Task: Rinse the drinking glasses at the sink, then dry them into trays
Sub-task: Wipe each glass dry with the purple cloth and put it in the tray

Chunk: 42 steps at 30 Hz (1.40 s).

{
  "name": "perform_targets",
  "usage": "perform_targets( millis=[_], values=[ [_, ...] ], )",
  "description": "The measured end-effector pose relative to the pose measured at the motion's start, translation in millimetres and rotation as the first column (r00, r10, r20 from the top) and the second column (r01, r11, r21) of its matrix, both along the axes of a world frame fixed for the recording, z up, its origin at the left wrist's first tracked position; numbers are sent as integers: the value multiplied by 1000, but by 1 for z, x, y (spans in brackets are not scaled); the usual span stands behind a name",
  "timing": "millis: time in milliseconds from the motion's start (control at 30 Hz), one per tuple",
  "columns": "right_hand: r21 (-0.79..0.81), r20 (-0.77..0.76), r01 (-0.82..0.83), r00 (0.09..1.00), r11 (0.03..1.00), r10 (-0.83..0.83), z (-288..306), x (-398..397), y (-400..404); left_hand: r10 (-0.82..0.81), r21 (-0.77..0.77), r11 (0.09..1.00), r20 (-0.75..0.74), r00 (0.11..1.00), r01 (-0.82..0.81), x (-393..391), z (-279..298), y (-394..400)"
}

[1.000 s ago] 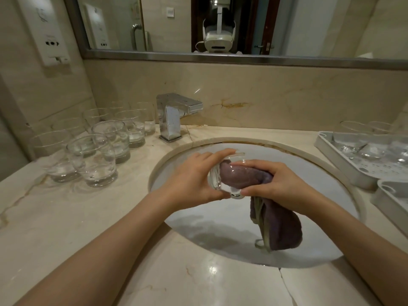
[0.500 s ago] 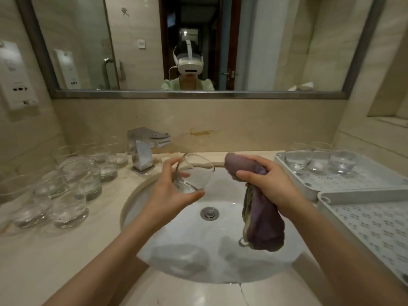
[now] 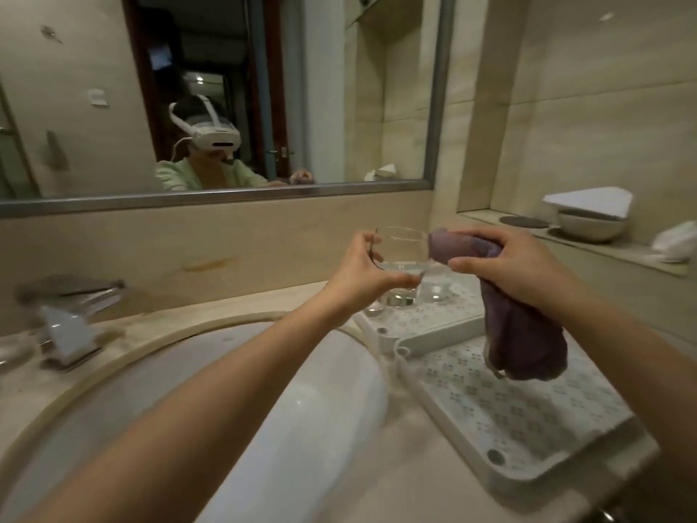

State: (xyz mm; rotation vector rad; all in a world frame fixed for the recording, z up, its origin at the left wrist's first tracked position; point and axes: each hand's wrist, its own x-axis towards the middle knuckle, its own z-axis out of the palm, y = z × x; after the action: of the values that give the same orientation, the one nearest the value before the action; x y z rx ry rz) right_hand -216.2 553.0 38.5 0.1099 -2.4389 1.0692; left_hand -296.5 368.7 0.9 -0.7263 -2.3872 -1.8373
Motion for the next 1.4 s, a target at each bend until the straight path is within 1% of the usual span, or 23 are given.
perform_targets(
  millis=[67,167,267,400,567,733,900,967,1033,1100,1133,1200,1233,1267,1333,1400],
  values=[
    [46,20,83,996,995,-84,-6,-6,27,-20,-66,998,-10,1000,20,-11,-6,33],
    [111,55,169,983,979,-176,-26,-18,60,7,-145,989,-72,997,-17,-30,-23,73],
    [133,69,220,971,966,-230,-48,-30,84,-14,-180,984,-78,997,0,-47,-36,104],
    [189,63,272,956,944,-288,-66,-45,101,-19,-187,982,-33,999,13,-65,-54,131],
    [274,122,280,939,920,-322,-78,-66,117,15,-231,973,12,1000,-11,-81,-77,148],
    [297,143,292,928,909,-345,-90,-76,124,58,-369,929,51,997,-35,-88,-84,157],
    [278,153,311,920,909,-361,-91,-71,127,51,-364,931,100,994,-11,-81,-79,153],
    [278,145,328,915,903,-377,-88,-66,124,47,-393,919,97,994,-5,-73,-75,144],
    [269,119,344,915,900,-385,-80,-58,119,37,-477,879,31,999,-18,-62,-66,132],
    [259,81,329,929,908,-360,-70,-50,108,9,-591,804,-102,995,-68,-48,-54,113],
    [251,68,306,941,918,-332,-64,-46,100,-17,-666,736,-196,980,-120,-39,-47,100],
    [216,71,237,964,947,-258,-54,-38,78,-75,-779,558,-390,918,-286,-21,-35,71],
    [198,76,198,973,960,-217,-49,-35,65,-91,-796,482,-460,883,-365,-11,-31,55],
    [186,75,156,982,970,-172,-44,-31,51,-92,-799,426,-504,859,-424,-2,-28,38],
    [172,63,63,995,983,-75,-36,-24,20,-51,-794,353,-544,838,-494,18,-23,3],
    [157,51,-31,998,987,23,-29,-17,-14,16,-789,300,-557,830,-536,38,-18,-33]
  ],
)
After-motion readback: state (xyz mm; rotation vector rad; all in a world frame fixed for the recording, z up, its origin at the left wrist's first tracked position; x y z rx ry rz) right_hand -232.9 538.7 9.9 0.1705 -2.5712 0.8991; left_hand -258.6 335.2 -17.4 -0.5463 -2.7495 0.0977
